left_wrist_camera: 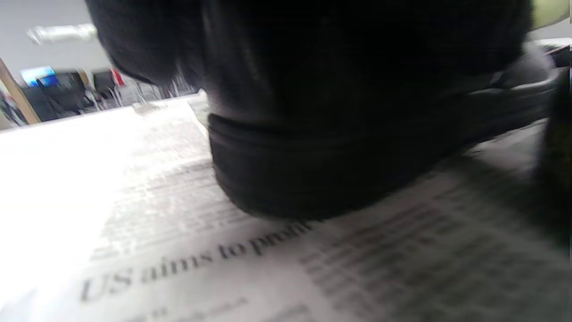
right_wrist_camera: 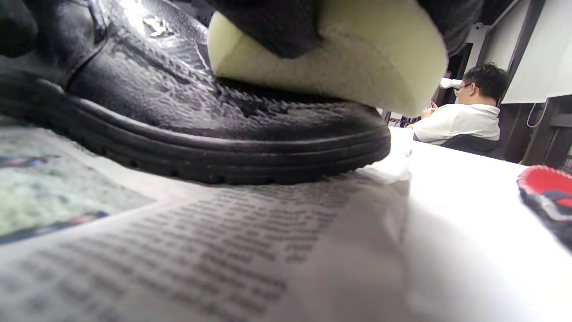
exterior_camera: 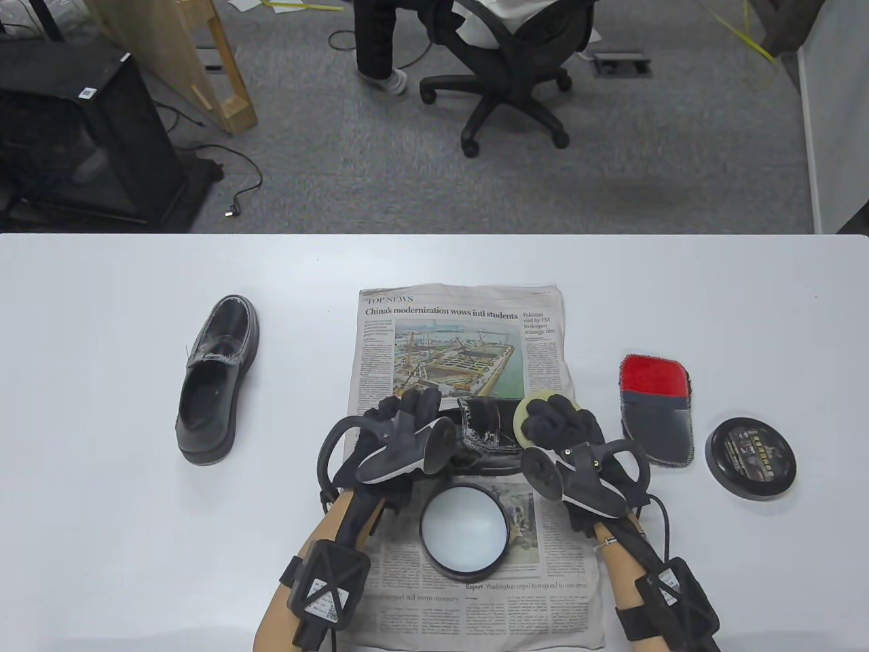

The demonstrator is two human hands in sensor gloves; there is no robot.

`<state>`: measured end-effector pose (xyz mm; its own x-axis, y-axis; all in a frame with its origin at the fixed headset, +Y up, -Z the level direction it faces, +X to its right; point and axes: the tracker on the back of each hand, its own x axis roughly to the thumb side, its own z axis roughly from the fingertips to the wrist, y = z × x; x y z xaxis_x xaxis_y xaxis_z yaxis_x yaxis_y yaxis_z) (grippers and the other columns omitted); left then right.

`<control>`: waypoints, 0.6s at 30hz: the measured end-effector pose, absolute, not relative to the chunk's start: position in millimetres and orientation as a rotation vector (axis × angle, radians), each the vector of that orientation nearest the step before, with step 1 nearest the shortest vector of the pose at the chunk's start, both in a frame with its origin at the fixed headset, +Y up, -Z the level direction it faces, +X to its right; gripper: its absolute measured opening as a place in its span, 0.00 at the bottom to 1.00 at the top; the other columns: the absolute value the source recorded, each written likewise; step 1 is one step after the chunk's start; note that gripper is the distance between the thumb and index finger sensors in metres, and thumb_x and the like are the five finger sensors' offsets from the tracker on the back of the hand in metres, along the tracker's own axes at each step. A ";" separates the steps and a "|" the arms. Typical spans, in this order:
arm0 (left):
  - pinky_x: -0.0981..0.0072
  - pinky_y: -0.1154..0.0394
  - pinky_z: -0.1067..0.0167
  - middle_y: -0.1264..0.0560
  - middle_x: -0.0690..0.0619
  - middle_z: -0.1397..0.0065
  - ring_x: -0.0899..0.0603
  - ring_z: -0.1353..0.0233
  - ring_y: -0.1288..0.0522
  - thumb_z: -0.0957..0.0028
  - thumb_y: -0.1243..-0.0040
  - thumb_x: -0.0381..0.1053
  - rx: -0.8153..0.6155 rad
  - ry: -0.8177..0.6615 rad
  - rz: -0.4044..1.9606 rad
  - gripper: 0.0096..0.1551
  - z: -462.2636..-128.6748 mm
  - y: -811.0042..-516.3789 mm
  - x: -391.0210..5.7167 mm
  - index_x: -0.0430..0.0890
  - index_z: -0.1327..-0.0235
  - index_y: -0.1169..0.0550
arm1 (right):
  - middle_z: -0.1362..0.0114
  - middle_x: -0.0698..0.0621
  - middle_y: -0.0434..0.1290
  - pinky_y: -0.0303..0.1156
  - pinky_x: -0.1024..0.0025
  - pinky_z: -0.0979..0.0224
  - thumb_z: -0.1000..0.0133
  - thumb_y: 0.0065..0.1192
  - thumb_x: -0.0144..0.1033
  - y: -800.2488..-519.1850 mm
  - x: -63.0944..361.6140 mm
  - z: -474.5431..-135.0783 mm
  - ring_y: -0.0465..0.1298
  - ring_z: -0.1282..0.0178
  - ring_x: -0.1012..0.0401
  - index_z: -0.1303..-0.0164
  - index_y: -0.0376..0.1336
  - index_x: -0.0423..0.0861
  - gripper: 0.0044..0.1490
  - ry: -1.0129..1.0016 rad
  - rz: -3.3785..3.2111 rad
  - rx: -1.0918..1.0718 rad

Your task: Dip and apply leather care cream with polishing sponge on shoes

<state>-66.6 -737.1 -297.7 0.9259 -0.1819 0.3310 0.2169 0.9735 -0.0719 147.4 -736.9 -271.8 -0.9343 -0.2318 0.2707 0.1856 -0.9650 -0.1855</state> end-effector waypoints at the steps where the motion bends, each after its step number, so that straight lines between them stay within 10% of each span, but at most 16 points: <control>1: 0.39 0.28 0.28 0.29 0.48 0.16 0.37 0.21 0.29 0.65 0.35 0.74 -0.113 -0.327 -0.216 0.64 -297.8 -738.0 -66.3 0.50 0.14 0.40 | 0.18 0.61 0.62 0.68 0.50 0.20 0.37 0.56 0.34 -738.1 145.7 -272.0 0.64 0.15 0.53 0.36 0.56 0.63 0.21 0.254 -2.857 -0.422; 9: 0.49 0.24 0.32 0.25 0.53 0.22 0.43 0.28 0.24 0.70 0.34 0.73 -0.080 -0.294 -0.178 0.60 -299.6 -744.1 -72.4 0.56 0.19 0.37 | 0.22 0.64 0.66 0.73 0.57 0.24 0.38 0.57 0.32 -737.6 161.5 -283.6 0.73 0.22 0.56 0.42 0.58 0.66 0.20 0.276 -2.773 -0.223; 18: 0.47 0.26 0.29 0.26 0.54 0.21 0.43 0.26 0.25 0.70 0.34 0.71 -0.086 -0.309 -0.185 0.57 -300.7 -745.1 -71.0 0.57 0.21 0.35 | 0.24 0.58 0.69 0.77 0.61 0.26 0.39 0.60 0.31 -729.0 138.7 -254.7 0.76 0.26 0.53 0.41 0.61 0.63 0.20 0.291 -2.758 -0.465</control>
